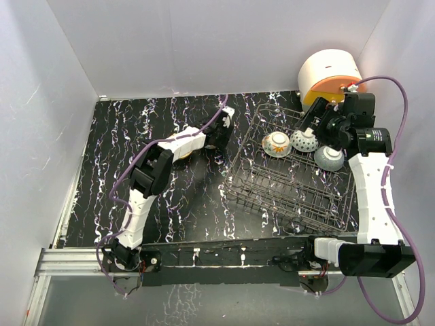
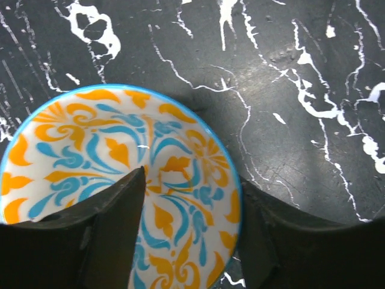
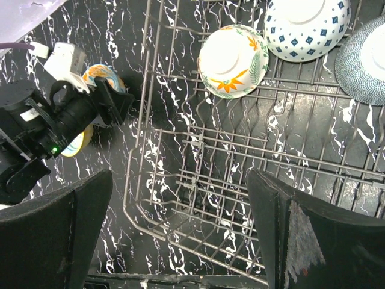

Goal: Load the bowls into the dish rack

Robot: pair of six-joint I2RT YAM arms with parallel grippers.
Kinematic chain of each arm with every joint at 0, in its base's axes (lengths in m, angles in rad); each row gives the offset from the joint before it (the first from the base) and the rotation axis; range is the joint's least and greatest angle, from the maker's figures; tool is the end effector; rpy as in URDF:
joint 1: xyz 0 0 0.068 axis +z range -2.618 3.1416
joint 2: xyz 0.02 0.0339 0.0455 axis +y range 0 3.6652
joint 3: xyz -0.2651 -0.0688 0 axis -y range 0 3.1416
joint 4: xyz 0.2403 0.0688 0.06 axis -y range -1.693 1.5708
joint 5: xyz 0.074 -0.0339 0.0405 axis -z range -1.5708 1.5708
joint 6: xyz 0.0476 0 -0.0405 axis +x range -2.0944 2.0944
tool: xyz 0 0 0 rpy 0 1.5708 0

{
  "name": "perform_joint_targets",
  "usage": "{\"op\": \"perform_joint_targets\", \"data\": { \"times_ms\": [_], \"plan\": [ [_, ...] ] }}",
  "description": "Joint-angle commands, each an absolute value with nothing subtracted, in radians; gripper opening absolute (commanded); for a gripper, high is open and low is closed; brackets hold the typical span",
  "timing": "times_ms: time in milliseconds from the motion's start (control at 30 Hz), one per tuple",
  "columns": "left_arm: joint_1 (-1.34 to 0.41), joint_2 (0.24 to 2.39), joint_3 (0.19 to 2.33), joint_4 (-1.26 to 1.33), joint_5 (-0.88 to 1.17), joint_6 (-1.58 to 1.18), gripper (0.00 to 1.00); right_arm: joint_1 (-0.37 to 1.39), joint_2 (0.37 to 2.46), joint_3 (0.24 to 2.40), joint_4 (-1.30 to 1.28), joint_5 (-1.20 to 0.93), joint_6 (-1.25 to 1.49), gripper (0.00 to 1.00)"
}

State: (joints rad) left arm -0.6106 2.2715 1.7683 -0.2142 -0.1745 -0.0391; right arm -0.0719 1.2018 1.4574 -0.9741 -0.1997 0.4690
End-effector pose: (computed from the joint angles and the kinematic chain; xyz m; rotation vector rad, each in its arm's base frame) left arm 0.4320 -0.2922 0.1734 0.5550 2.2104 -0.1417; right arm 0.2326 -0.0073 0.4001 0.5154 2.2520 0.4333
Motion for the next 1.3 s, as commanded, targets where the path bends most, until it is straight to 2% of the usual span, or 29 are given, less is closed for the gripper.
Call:
{"op": "perform_joint_targets", "data": {
  "times_ms": [0, 167, 233, 533, 667, 833, 1000, 1167, 1267],
  "plan": [
    [-0.612, 2.275, 1.811, -0.208, -0.151, -0.067, 0.47, -0.070, 1.207, 1.543, -0.966, -0.171, 0.450, 0.99],
    [-0.612, 2.267, 1.811, -0.224, -0.170, -0.085, 0.21, -0.070, 1.229, 1.619, -1.017, -0.158, 0.438, 0.99],
    [-0.612, 2.252, 1.804, -0.230, -0.175, -0.095, 0.00, -0.072, 1.237, 1.647, -1.038, -0.164, 0.436, 0.99],
    [-0.612, 2.085, 1.885, -0.294, -0.158, -0.123, 0.00, -0.072, 1.220, 1.672, -1.057, -0.138, 0.454, 0.99],
    [-0.612, 1.970, 1.955, -0.299, -0.118, -0.206, 0.00, -0.072, 1.233, 1.697, -1.059, -0.163, 0.471, 0.99],
    [-0.612, 1.809, 1.934, -0.233, -0.067, -0.360, 0.00, -0.073, 1.214, 1.665, -1.042, -0.184, 0.494, 0.99],
    [-0.612, 1.704, 1.815, -0.076, 0.090, -0.610, 0.00, -0.075, 1.208, 1.691, -1.038, -0.162, 0.502, 0.99],
    [-0.612, 1.657, 1.573, 0.317, 0.276, -1.005, 0.00, -0.079, 1.226, 1.767, -1.017, -0.175, 0.528, 0.99],
    [-0.630, 1.677, 1.523, 0.420, 0.308, -1.114, 0.00, -0.082, 1.242, 1.834, -0.993, -0.184, 0.543, 0.99]
  ]
}}
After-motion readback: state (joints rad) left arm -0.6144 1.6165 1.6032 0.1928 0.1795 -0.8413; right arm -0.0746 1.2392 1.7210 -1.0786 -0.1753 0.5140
